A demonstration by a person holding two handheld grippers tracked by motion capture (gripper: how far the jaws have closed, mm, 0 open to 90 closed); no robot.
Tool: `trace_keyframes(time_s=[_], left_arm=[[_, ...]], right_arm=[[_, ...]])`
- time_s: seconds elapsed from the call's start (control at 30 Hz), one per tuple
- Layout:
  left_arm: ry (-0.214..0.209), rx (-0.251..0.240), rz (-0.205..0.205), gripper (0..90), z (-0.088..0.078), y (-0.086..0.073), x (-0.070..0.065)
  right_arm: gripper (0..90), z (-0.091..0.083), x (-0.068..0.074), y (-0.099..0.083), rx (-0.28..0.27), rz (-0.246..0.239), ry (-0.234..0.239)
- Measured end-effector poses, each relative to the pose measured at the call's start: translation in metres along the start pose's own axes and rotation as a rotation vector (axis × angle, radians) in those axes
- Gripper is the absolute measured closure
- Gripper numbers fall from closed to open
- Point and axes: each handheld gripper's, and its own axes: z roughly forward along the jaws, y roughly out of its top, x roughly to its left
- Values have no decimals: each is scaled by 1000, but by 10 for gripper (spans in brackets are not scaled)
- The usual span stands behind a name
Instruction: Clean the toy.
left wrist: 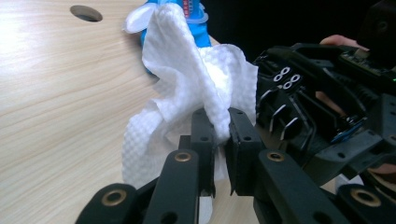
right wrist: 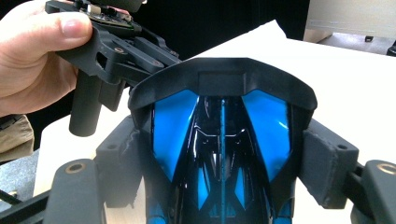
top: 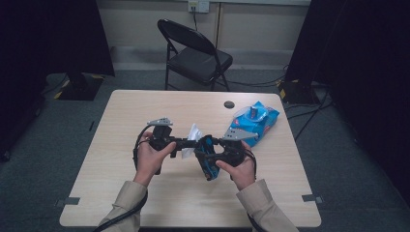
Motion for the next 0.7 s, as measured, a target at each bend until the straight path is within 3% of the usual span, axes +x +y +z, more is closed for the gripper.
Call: trace_keyframes(time_s=[0.7], left_arm=[[-15,15,-16,828,14,-13,1]], right_arm=[[255,0,1,0,-7,0,7]])
